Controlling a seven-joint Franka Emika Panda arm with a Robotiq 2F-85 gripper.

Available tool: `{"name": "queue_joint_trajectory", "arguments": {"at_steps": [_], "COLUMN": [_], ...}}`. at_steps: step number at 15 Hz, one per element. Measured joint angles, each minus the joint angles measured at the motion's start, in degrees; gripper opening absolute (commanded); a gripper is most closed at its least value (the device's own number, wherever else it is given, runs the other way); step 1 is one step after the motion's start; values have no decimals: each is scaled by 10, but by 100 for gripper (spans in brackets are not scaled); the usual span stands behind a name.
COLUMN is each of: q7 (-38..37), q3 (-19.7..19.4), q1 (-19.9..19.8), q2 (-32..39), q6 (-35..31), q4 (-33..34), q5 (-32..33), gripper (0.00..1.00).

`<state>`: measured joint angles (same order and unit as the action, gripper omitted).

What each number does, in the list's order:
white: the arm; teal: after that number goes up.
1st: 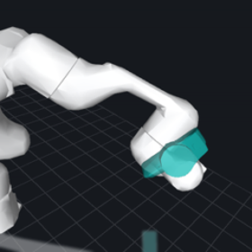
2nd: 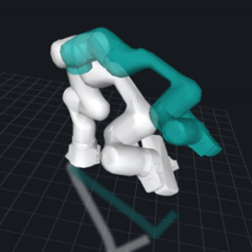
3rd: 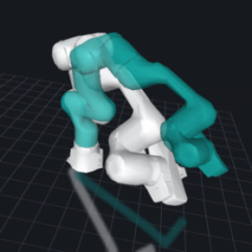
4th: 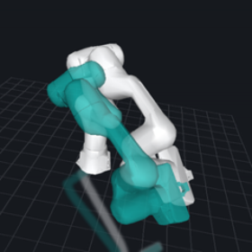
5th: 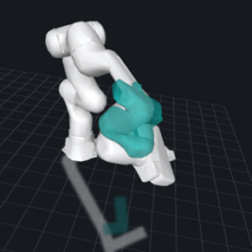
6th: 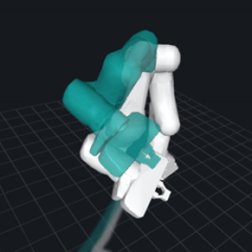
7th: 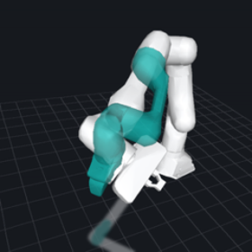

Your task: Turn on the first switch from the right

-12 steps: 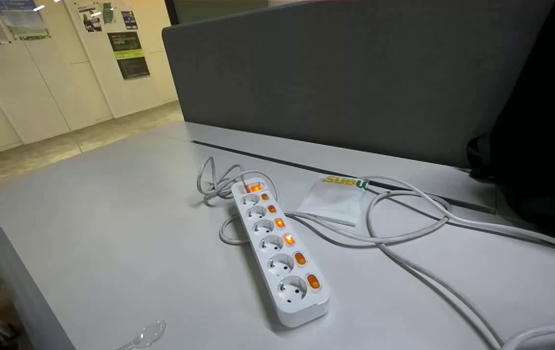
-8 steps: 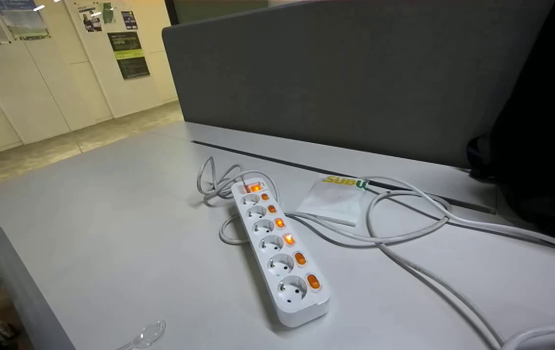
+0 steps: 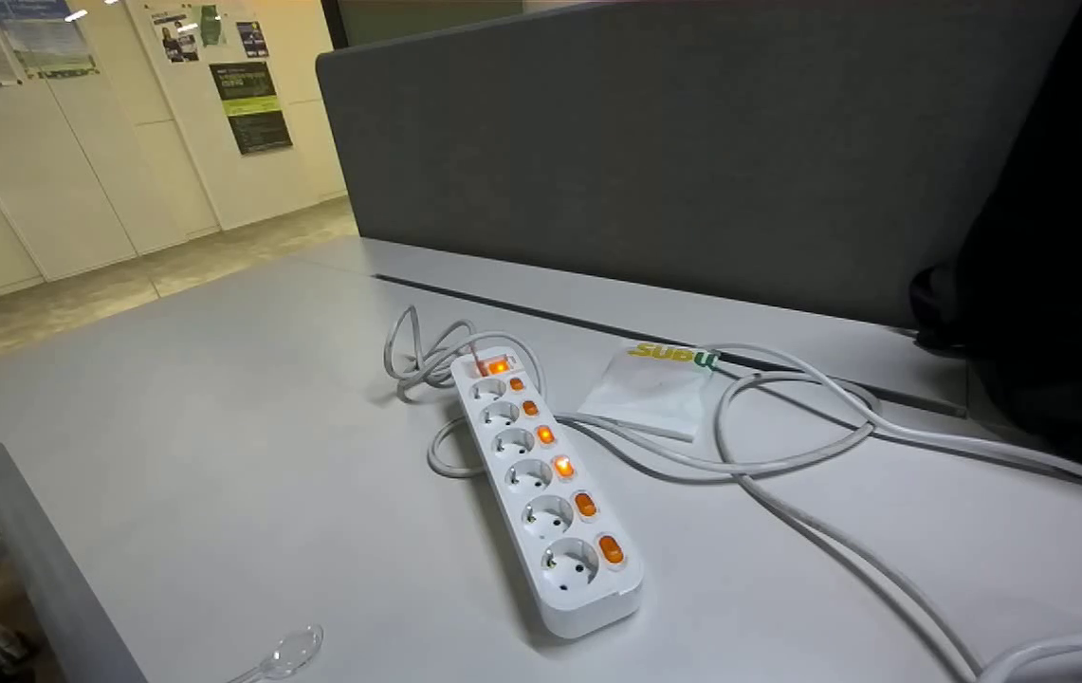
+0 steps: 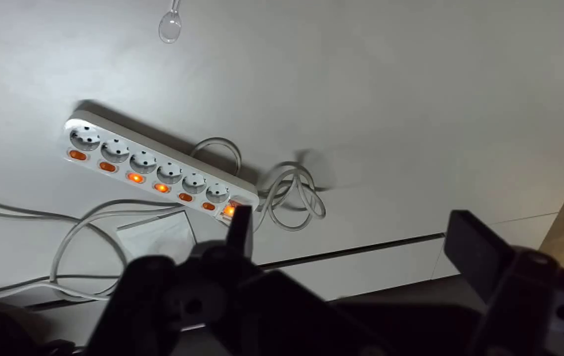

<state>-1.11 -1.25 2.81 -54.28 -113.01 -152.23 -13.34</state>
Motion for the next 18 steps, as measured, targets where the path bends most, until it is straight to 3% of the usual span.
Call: {"name": "queue_joint_trajectory", "arguments": {"at_steps": [4,8,9,11,18], "q7": [0,0,0,0,11], "q3": [1,1,0,-2,-55], "q1": [-1,-13,-21,-39,-68], "q2": [0,13,22,48,176], "q6": [-1,-48,-66,-108,-246], "q4": [0,-6,-9,-16,-24], "q5": [0,1,2,5,5], "gripper": [100,100,75,68,19]}}
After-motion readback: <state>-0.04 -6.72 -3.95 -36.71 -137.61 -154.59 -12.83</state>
